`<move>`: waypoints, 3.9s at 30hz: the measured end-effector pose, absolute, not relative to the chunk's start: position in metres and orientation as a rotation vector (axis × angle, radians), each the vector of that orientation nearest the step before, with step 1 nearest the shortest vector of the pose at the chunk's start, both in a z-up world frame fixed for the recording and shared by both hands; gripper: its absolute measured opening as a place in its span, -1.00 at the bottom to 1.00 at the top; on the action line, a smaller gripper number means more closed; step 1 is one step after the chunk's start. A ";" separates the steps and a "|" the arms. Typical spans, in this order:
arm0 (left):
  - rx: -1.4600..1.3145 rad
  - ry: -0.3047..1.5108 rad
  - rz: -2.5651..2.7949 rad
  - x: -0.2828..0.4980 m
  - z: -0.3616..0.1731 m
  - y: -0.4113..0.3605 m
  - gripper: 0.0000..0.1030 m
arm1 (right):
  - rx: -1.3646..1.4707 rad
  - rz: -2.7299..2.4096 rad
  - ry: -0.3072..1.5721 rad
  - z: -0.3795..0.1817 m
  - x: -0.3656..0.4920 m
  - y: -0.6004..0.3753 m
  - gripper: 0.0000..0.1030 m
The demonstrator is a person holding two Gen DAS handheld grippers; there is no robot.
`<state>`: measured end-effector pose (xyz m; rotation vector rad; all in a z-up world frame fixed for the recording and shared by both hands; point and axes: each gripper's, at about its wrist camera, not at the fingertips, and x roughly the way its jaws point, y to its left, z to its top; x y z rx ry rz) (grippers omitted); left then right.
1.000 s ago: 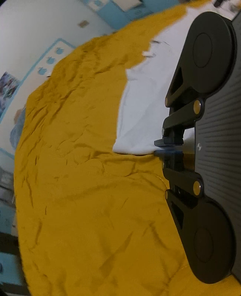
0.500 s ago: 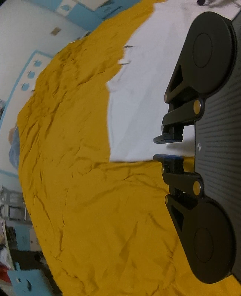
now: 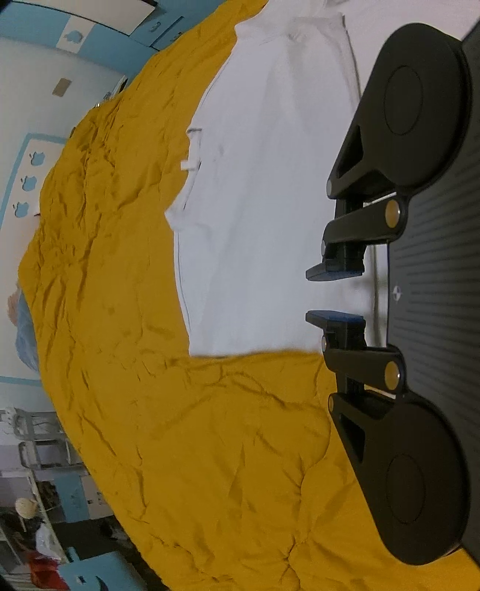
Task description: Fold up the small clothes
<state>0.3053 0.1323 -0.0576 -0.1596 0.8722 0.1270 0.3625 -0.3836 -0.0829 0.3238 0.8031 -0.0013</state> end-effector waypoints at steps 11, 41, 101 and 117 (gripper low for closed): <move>-0.215 0.877 0.238 0.307 -0.063 0.114 -0.44 | 0.681 -0.364 0.655 -0.074 0.301 -0.629 -0.27; -0.065 0.774 0.226 0.276 -0.025 0.126 -0.44 | 0.361 -0.007 0.374 0.136 0.386 -0.451 -0.99; -0.362 0.860 0.084 0.316 -0.113 0.186 -0.29 | -0.179 0.100 0.798 -0.129 0.349 -0.264 -0.37; -0.139 0.913 0.138 0.308 -0.097 0.167 -0.52 | -0.124 0.022 0.894 -0.119 0.357 -0.283 -1.00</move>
